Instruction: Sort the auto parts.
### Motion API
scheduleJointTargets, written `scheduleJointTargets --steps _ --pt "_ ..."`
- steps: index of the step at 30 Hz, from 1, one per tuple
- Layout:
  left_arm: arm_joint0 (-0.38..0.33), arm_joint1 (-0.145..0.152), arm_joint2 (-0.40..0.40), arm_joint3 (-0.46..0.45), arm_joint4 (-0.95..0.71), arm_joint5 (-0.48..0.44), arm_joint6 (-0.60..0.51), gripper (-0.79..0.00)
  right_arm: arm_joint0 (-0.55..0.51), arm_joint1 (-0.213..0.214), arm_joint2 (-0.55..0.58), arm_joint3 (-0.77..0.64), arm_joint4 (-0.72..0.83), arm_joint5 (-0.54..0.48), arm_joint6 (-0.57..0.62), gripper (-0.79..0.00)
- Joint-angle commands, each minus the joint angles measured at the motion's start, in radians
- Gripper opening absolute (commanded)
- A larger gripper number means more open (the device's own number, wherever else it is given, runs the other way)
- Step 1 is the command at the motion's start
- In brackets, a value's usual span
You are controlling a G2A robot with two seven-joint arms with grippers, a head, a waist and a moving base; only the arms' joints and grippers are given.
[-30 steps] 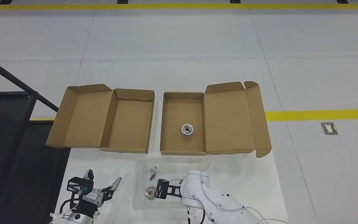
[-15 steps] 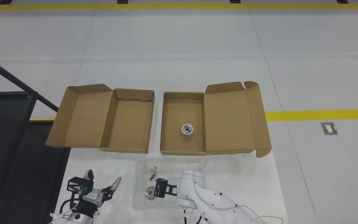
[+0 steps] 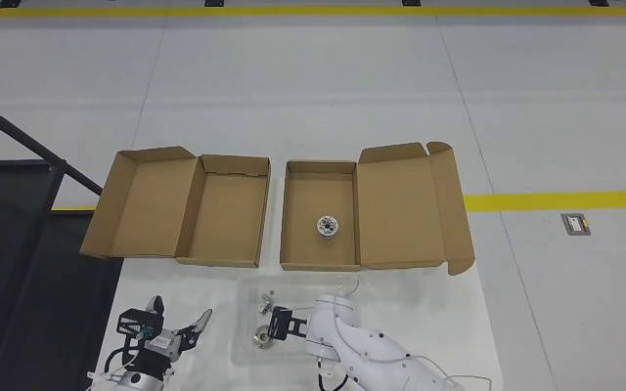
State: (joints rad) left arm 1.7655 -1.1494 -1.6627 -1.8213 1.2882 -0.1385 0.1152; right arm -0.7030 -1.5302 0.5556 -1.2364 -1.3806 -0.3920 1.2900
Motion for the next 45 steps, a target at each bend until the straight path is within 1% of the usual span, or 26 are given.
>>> scheduleJointTargets --steps 1,3,8,10,11,12,13,16,18,19,23,26,29,31,35,45 --pt "0.0 0.0 0.0 0.0 0.0 0.0 0.0 0.0 -0.001 -0.001 0.004 0.0 -0.007 0.005 -0.002 -0.437" --pt "0.0 0.0 0.0 0.0 0.0 0.0 0.0 0.0 -0.004 -0.001 0.008 0.001 -0.015 0.008 -0.008 -0.416" --pt "0.0 0.0 0.0 0.0 0.0 0.0 0.0 0.0 -0.011 -0.004 0.015 0.001 -0.024 0.008 -0.012 -0.397" --pt "0.0 0.0 0.0 0.0 0.0 0.0 0.0 0.0 -0.01 -0.006 0.017 0.004 -0.026 0.004 -0.013 -0.403" --pt "0.0 0.0 0.0 0.0 0.0 0.0 0.0 0.0 -0.01 -0.007 0.018 0.007 -0.025 0.002 -0.013 -0.422" --pt "0.0 0.0 0.0 0.0 0.0 0.0 0.0 0.0 -0.01 -0.008 0.02 0.008 -0.025 0.001 -0.013 -0.456" --pt "0.0 0.0 0.0 0.0 0.0 0.0 0.0 0.0 -0.01 -0.008 0.021 0.009 -0.026 0.0 -0.013 -0.471" --pt "0.0 0.0 0.0 0.0 0.0 0.0 0.0 0.0 -0.009 -0.011 0.024 0.002 -0.032 -0.001 -0.014 -0.625" --pt "0.0 0.0 0.0 0.0 0.0 0.0 0.0 0.0 -0.01 -0.011 0.029 -0.013 -0.043 0.008 -0.008 -0.767" --pt "0.0 0.0 0.0 0.0 0.0 0.0 0.0 0.0 -0.011 -0.011 0.031 -0.028 -0.05 0.01 -0.008 -0.785" --pt "0.0 0.0 0.0 0.0 0.0 0.0 0.0 0.0 -0.029 -0.002 0.05 -0.116 -0.085 0.009 -0.002 -0.785" --pt "0.0 0.0 0.0 0.0 0.0 0.0 0.0 0.0 -0.069 0.017 0.081 -0.253 -0.146 0.003 -0.052 -0.785" --pt "0.0 0.0 0.0 0.0 0.0 0.0 0.0 0.0 -0.144 0.045 0.13 -0.42 -0.24 0.023 -0.097 -0.785" --pt "0.0 0.0 0.0 0.0 0.0 0.0 0.0 0.0 -0.199 0.063 0.165 -0.532 -0.304 0.027 -0.147 -0.785" --pt "0.0 0.0 0.0 0.0 0.0 0.0 0.0 0.0 -0.304 0.09 0.211 -0.675 -0.426 0.054 -0.261 -0.785" --pt "0.0 0.0 0.0 0.0 0.0 0.0 0.0 0.0 -0.304 0.09 0.211 -0.675 -0.426 0.054 -0.261 -0.785"
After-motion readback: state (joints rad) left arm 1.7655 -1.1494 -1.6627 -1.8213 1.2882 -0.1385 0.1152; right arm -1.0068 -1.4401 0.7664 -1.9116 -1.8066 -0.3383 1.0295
